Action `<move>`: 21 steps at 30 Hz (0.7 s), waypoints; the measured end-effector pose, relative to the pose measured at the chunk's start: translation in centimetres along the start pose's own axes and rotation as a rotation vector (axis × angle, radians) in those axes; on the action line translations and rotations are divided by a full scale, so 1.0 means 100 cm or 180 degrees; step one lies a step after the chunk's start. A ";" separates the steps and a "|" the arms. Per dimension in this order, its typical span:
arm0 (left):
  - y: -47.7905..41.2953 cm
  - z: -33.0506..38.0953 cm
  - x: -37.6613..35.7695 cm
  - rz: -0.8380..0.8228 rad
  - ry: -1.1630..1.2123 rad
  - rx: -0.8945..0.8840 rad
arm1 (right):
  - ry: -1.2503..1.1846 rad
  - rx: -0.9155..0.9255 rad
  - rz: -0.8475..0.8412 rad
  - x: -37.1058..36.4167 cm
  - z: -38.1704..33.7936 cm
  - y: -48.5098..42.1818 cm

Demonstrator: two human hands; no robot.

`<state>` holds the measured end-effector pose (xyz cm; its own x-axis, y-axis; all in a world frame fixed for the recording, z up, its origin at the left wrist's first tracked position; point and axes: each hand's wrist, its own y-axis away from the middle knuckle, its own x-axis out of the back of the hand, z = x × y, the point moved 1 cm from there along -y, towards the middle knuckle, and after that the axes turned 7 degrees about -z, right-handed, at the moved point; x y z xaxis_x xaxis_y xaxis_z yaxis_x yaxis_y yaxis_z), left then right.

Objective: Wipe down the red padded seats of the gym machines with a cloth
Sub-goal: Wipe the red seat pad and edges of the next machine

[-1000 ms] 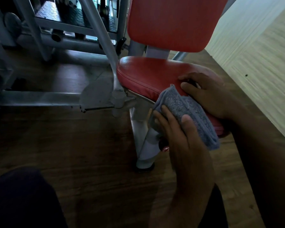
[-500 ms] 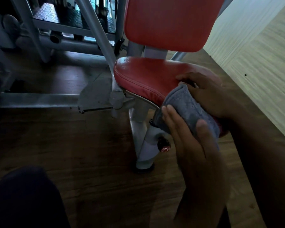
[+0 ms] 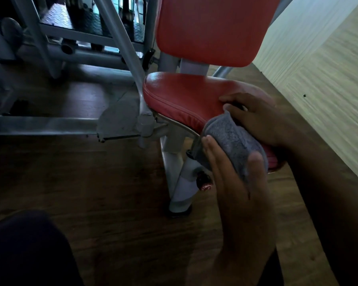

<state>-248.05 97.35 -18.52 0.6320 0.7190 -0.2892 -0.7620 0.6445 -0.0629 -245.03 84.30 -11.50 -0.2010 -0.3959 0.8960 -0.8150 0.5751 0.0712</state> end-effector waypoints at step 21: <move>-0.023 0.004 0.014 -0.0284 -0.0447 -0.0134 | -0.0323 0.0069 0.0105 0.003 0.018 0.001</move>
<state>-245.38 96.98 -18.41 0.7086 0.6906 -0.1445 -0.7054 0.6980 -0.1232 -246.13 82.96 -11.98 -0.2811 -0.4480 0.8487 -0.8184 0.5738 0.0318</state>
